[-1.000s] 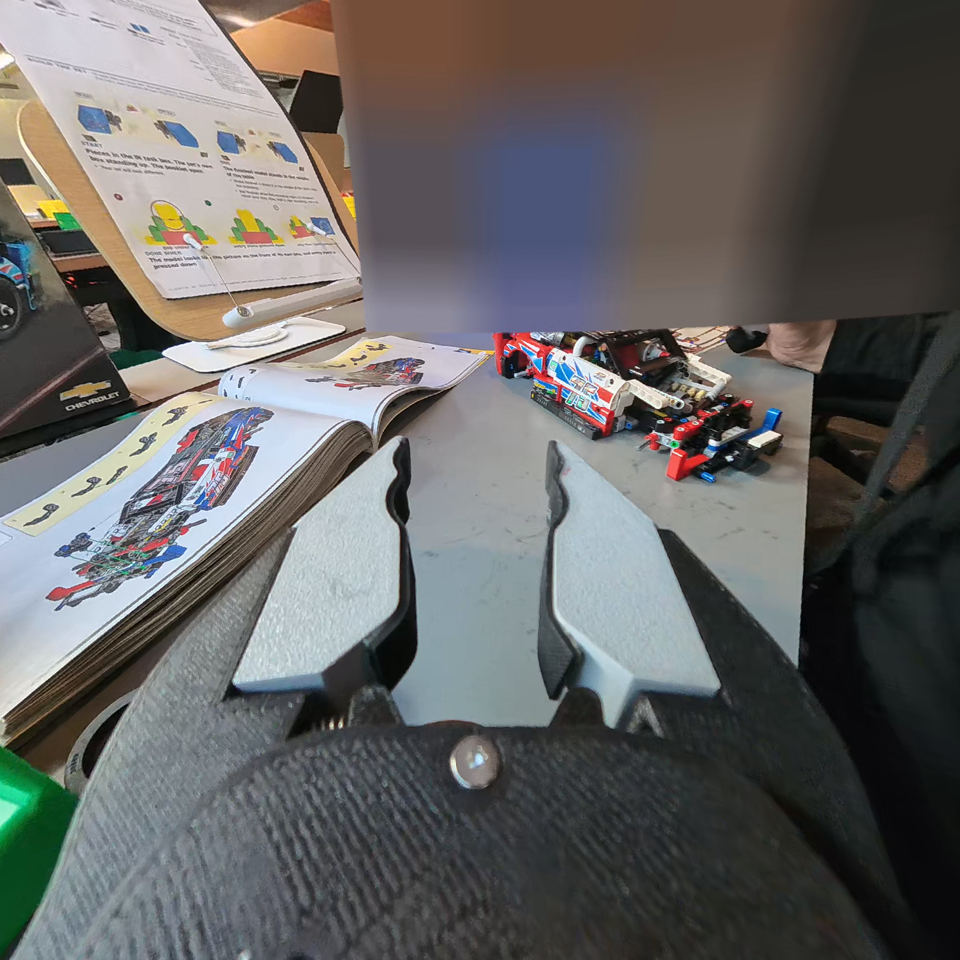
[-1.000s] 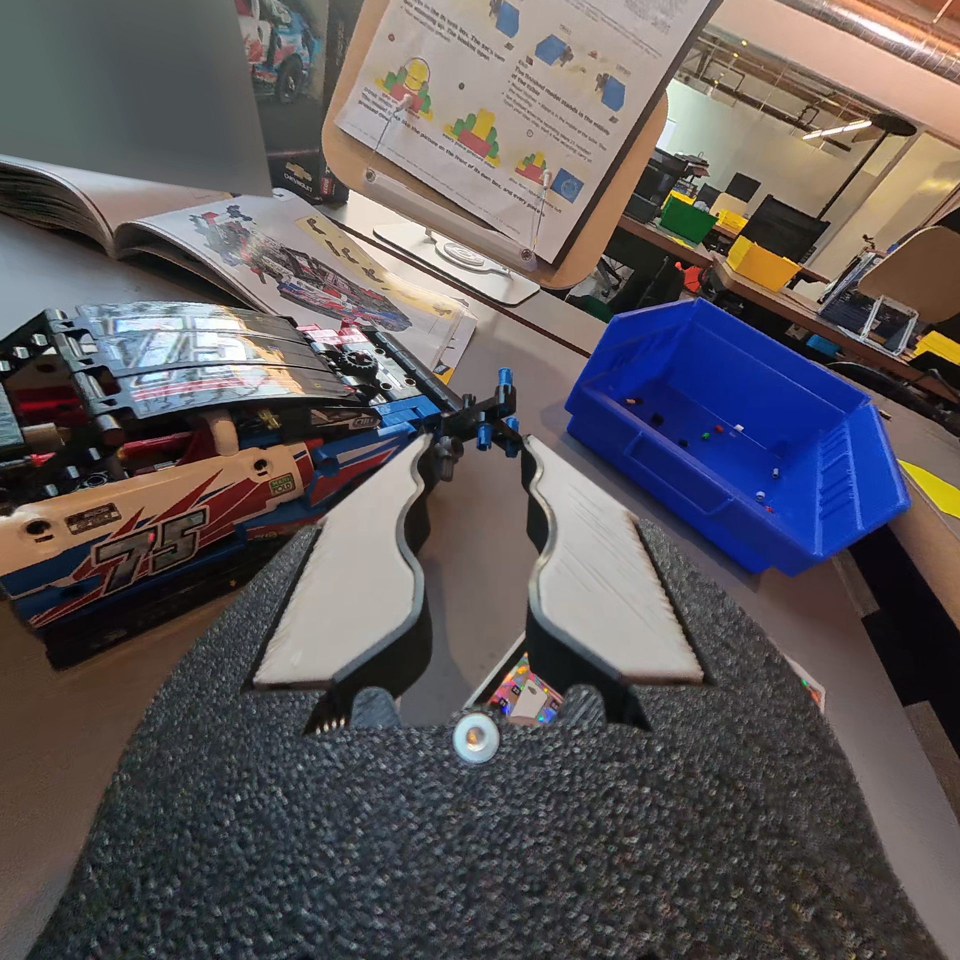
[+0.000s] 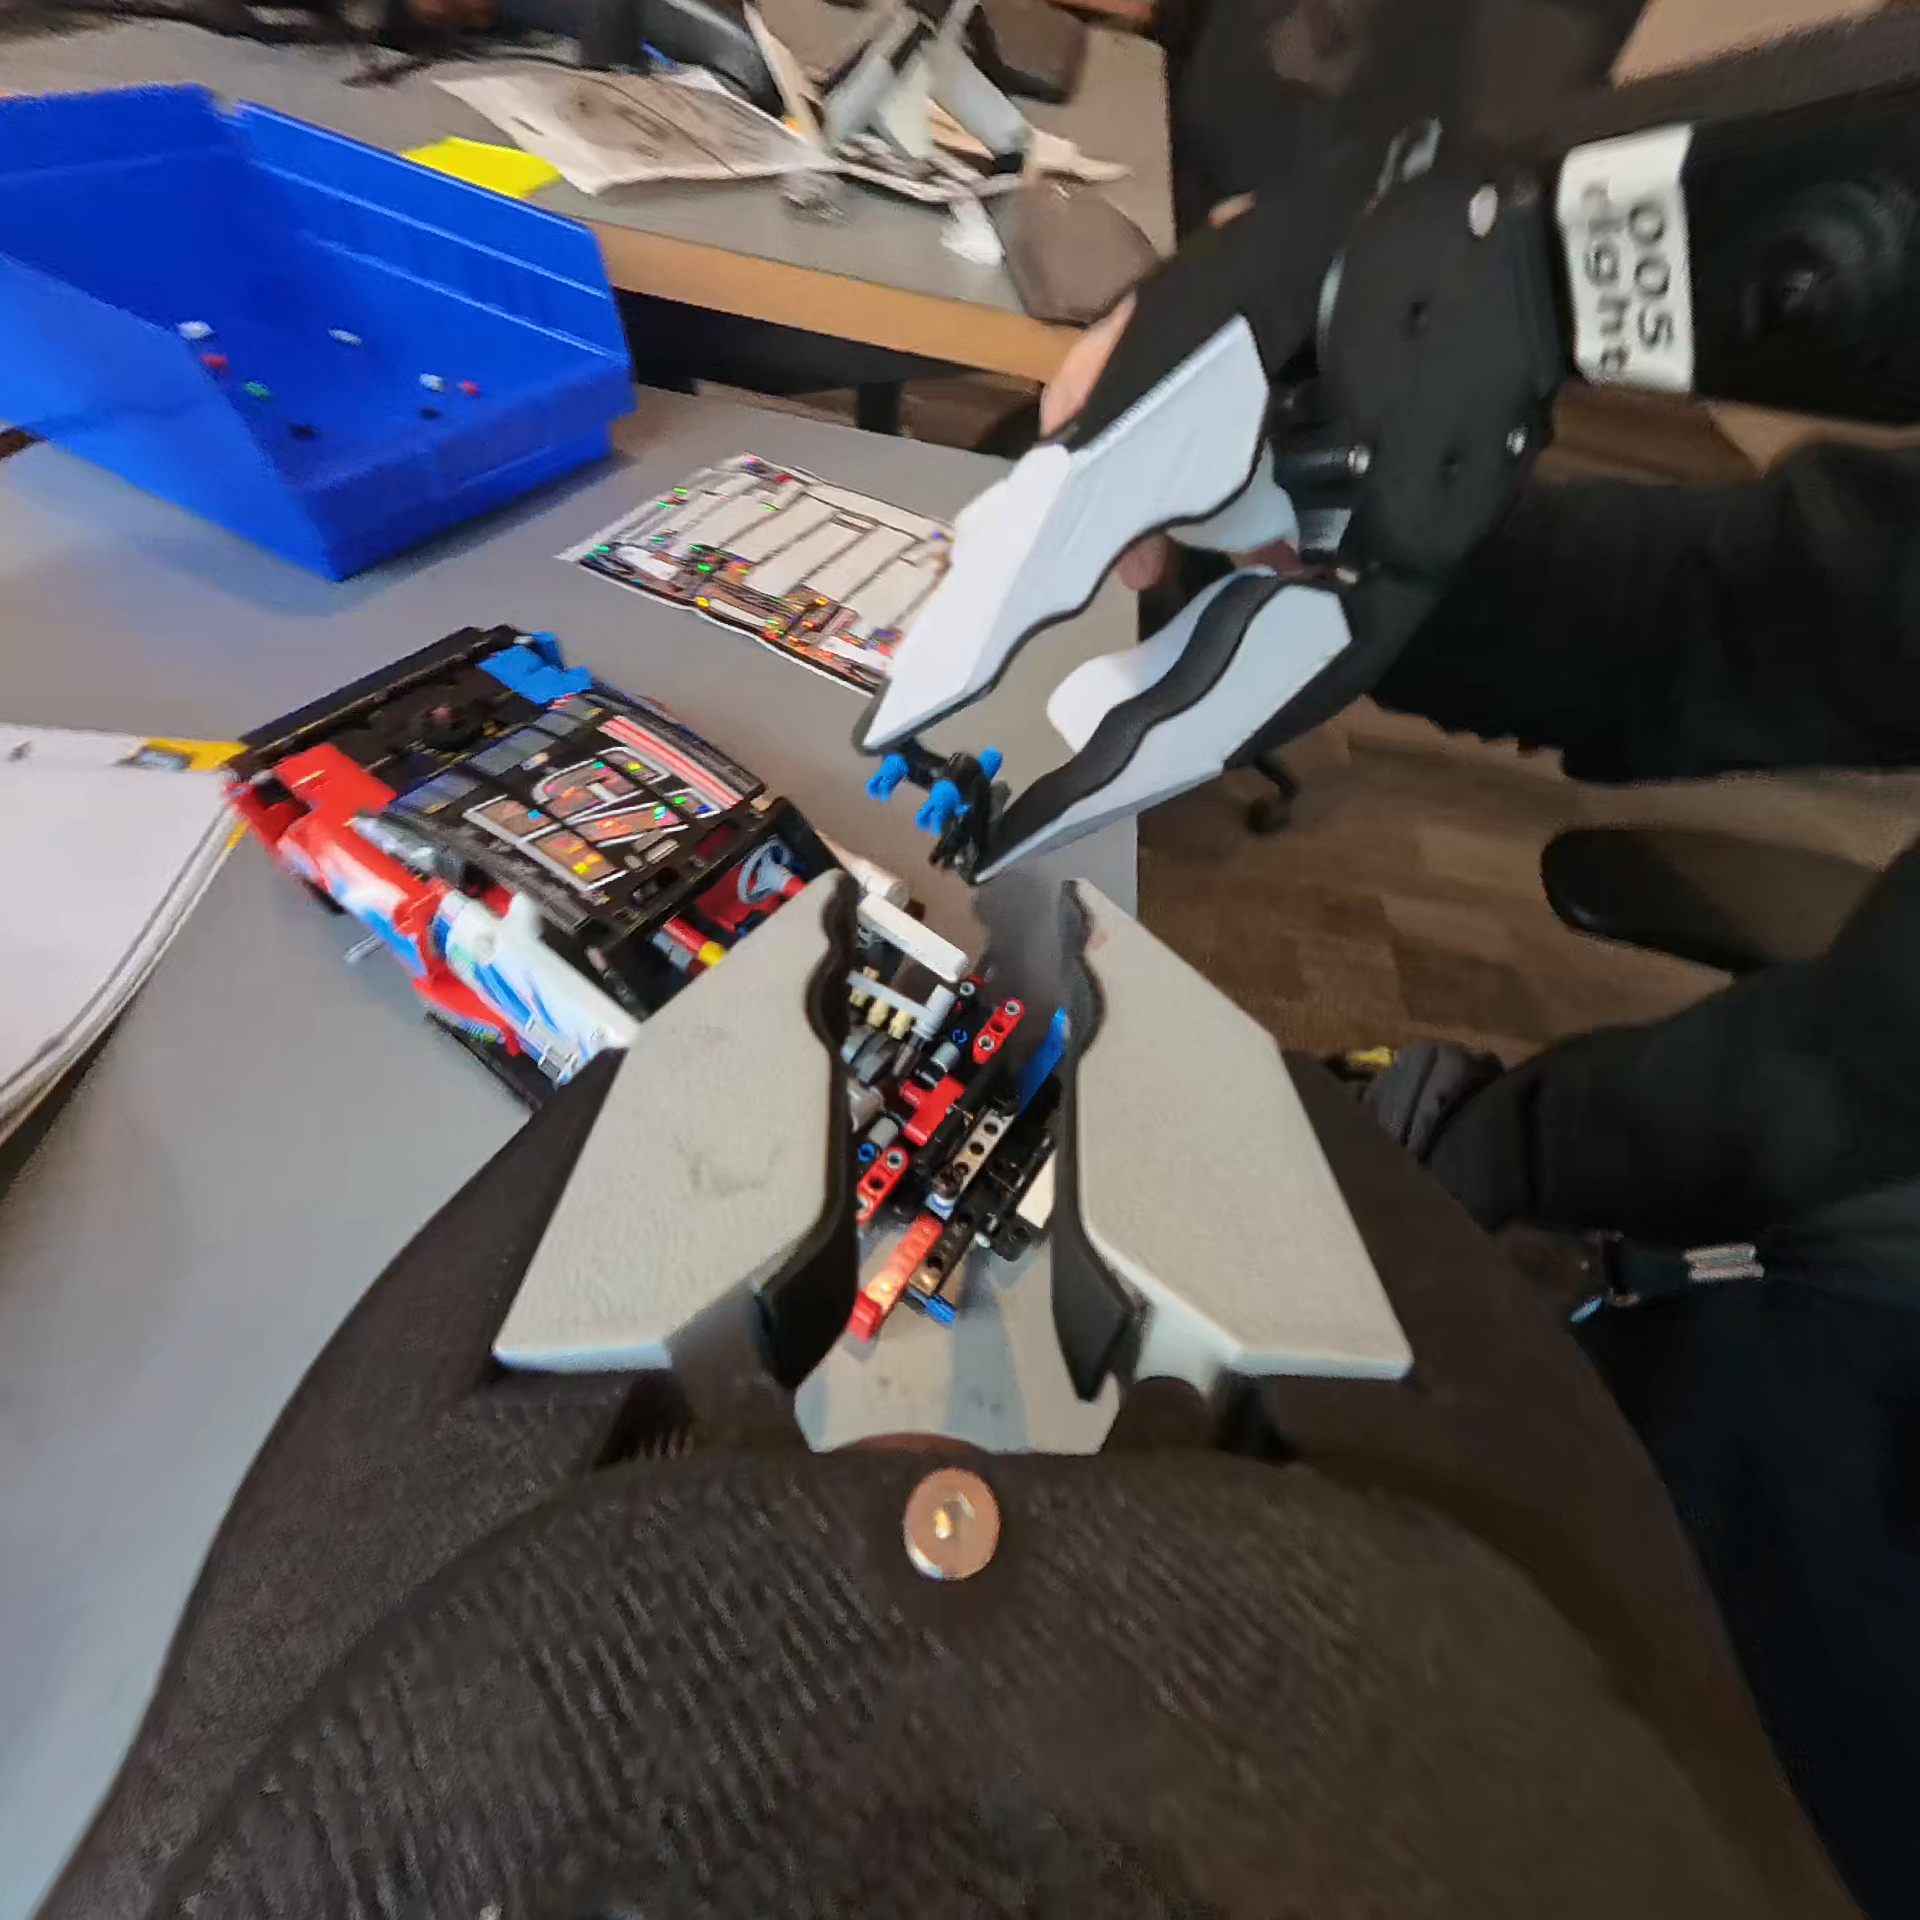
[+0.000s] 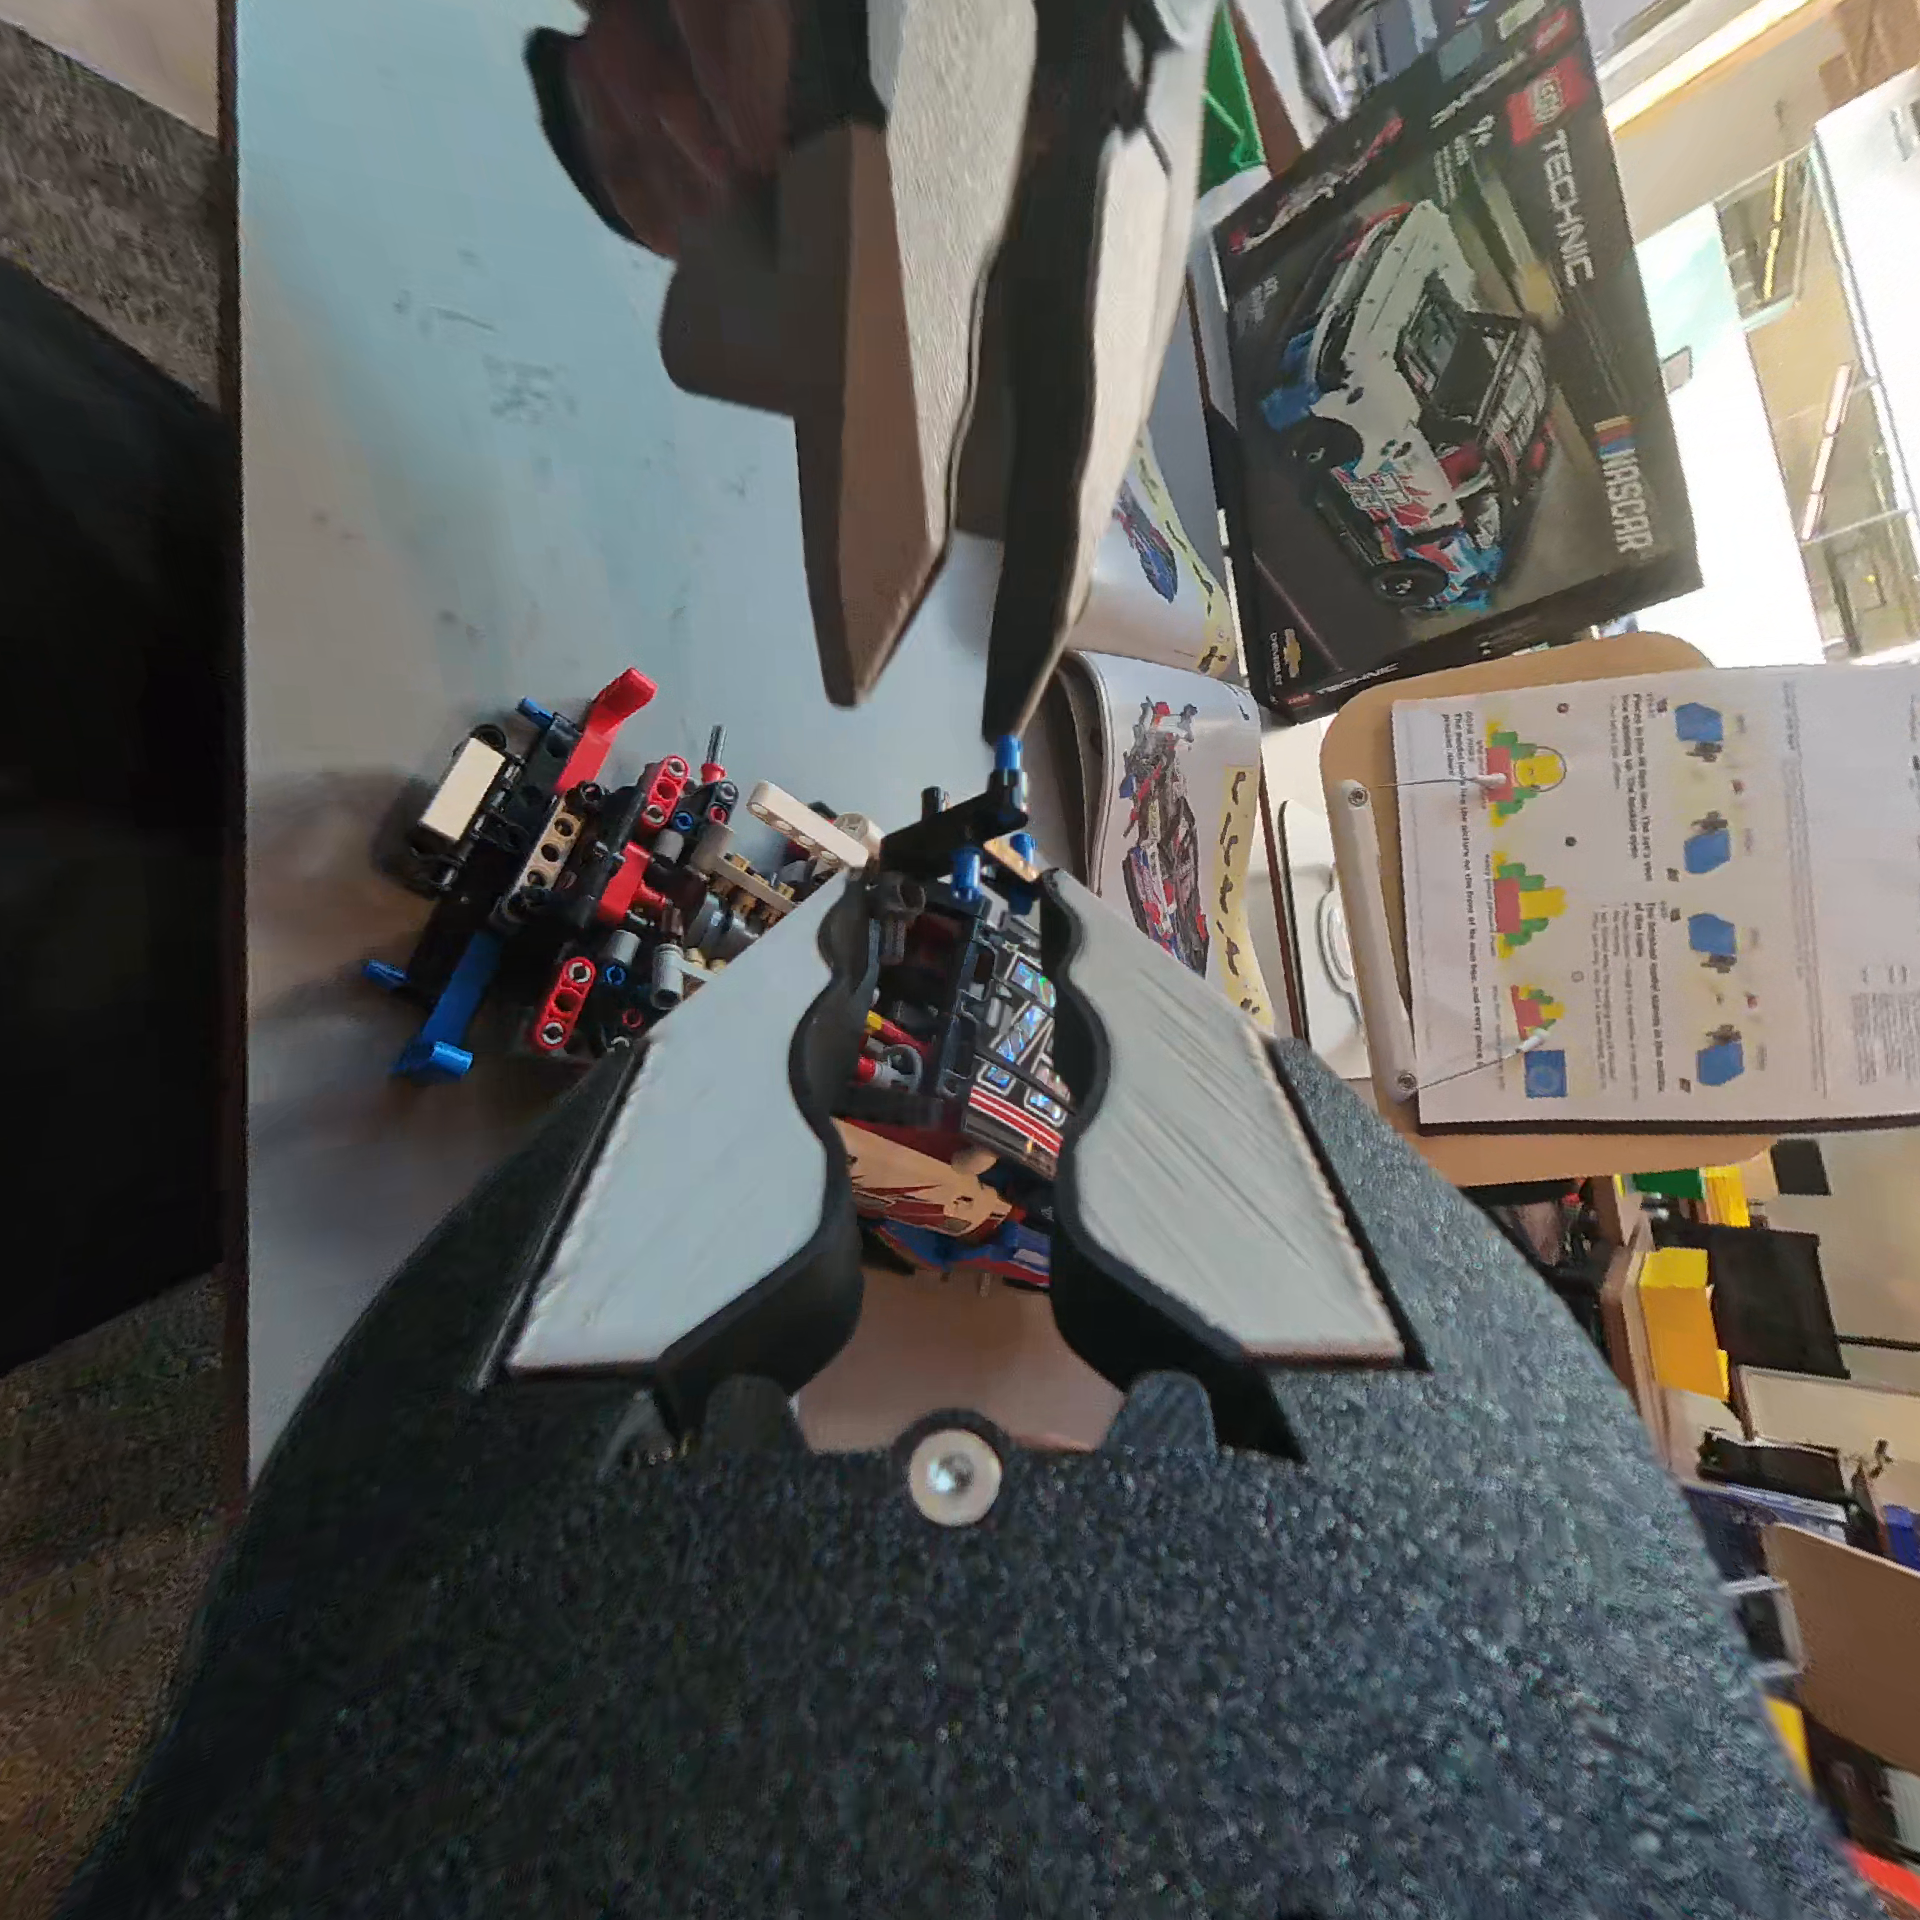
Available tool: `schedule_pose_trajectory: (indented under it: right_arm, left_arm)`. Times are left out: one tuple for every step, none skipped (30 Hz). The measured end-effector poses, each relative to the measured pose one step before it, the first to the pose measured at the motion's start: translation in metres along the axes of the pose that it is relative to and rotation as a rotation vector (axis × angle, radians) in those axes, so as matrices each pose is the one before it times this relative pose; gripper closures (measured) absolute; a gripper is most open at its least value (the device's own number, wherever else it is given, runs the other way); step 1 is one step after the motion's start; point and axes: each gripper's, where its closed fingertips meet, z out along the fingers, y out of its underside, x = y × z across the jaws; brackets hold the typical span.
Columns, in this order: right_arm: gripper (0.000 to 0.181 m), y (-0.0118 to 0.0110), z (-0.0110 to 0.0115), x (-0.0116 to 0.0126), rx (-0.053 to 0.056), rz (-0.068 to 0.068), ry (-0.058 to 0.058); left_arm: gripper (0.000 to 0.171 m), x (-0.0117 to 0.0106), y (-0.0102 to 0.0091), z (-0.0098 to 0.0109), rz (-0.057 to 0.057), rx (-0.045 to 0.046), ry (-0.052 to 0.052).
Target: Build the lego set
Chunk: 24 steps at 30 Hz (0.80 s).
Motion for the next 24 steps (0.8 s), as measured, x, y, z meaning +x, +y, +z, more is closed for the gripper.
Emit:
schedule_pose_trajectory:
  right_arm:
    - [0.149,-0.00096,0.00075,-0.00175,-0.0079,-0.0211,-0.0162]
    - [0.149,-0.00059,0.00088,-0.00168,-0.0025,-0.0154,-0.0165]
    - [0.149,0.00097,0.00114,-0.00285,-0.008,-0.0117,-0.0252]
    - [0.149,0.00183,0.00127,-0.00163,-0.011,-0.0107,-0.0173]
    - [0.149,0.00156,0.00146,-0.0014,-0.0055,-0.0116,-0.0144]
    - [0.15,0.00084,0.00167,-0.00192,0.0,-0.0072,-0.0193]
    - [0.149,0.00006,0.00205,-0.00206,0.0045,-0.0013,-0.0224]
    - [0.149,-0.0004,0.00224,-0.00283,0.0067,-0.0037,-0.0271]
    - [0.15,0.00025,0.00223,-0.0011,0.0011,-0.01,-0.0156]
    - [0.15,0.00109,0.00222,-0.00041,-0.0049,-0.0139,-0.0124]
    - [0.149,0.00093,0.00223,-0.00028,-0.0019,-0.0032,-0.0136]
    - [0.149,0.00075,0.00231,0.00001,0.0016,0.0069,-0.0135]
    - [0.149,0.00068,0.00209,0.00024,0.0041,0.0107,-0.009]
    - [0.15,0.00091,0.00197,0.00033,0.002,0.0065,-0.0052]
    - [0.149,0.00073,0.00177,0.00045,0.0014,0.004,-0.0011]
    - [0.15,0.0005,0.00164,-0.00011,0.0003,0.0064,-0.0052]
    - [0.15,0.00019,0.00157,-0.00075,-0.0003,0.006,-0.009]
    - [0.15,-0.00013,0.00149,-0.00087,0.0008,0.0019,-0.0067]
    - [0.15,0.0001,0.00161,-0.00117,-0.0014,-0.0002,-0.0094]
    - [0.15,0.00064,0.00171,-0.00131,-0.0051,0.0002,-0.0109]
    - [0.15,0.00048,0.00155,-0.0006,-0.0027,0.0003,-0.0078]
    - [0.15,-0.00032,0.00111,-0.00079,0.0028,0.0027,-0.0122]
    - [0.15,0.00009,0.00094,-0.0007,0.0002,0.0063,-0.014]
    - [0.15,0.00026,0.00079,-0.00009,-0.0016,0.0057,-0.0096]
  left_arm:
    - [0.141,0.00082,0.00269,0.00644,0.033,-0.02265,0.0238]
    - [0.143,-0.0012,0.00238,0.00421,0.018,-0.01584,0.0102]
    - [0.143,0.00051,0.00128,0.00203,0.008,-0.00756,0.0183]
    - [0.144,0.00129,0.00053,0.00049,0.0019,-0.00036,0.0204]
    - [0.144,-0.00006,0.00112,-0.00014,-0.0066,-0.00079,0.0103]
    - [0.144,-0.00009,0.00184,-0.0001,-0.0126,-0.00489,0.013]
    - [0.146,-0.00039,0.00114,0.00034,-0.018,-0.0002,0.0154]
    - [0.147,-0.00048,0.00056,0.00076,-0.0183,0.00316,0.0163]
    - [0.147,-0.00201,0.00239,0.00064,-0.0119,-0.0101,0.0059]
    - [0.149,-0.003,0.00244,0.00026,-0.0039,-0.0075,-0.0039]
    - [0.152,-0.00267,0.00174,-0.00043,-0.002,-0.0032,-0.0077]
    - [0.155,-0.00256,0.00152,-0.00085,-0.0007,-0.00021,-0.0101]
    - [0.162,-0.00252,0.00108,-0.00111,0.0001,0.00472,-0.0116]
    - [0.169,-0.00014,0.00034,-0.00071,-0.0005,0.01326,0.0041]
    - [0.169,-0.00164,0.00032,-0.00009,-0.0112,0.01189,-0.0058]
    - [0.169,-0.00028,-0.00043,0.00004,-0.0054,0.01724,0.0018]
    - [0.168,0.00005,-0.00066,0.00008,-0.0026,0.01707,0.0045]
    - [0.159,-0.0016,0.00032,-0.00004,-0.0112,0.00356,-0.0011]
    - [0.152,-0.00145,0.00076,-0.00024,-0.0148,-0.00657,0.0037]
    - [0.157,0.00191,-0.0002,-0.00086,0.0002,0.0001,0.0225]
    - [0.164,0.00156,-0.00129,-0.00071,0.0104,0.00741,0.0155]
    - [0.167,-0.00111,0.00028,0.00008,0.009,-0.00496,-0.0028]
    - [0.168,-0.00085,0.00076,0.00048,0.0119,-0.00797,-0.0022]
    - [0.168,-0.00054,0.00017,0.00024,0.0113,-0.00012,-0.0029]
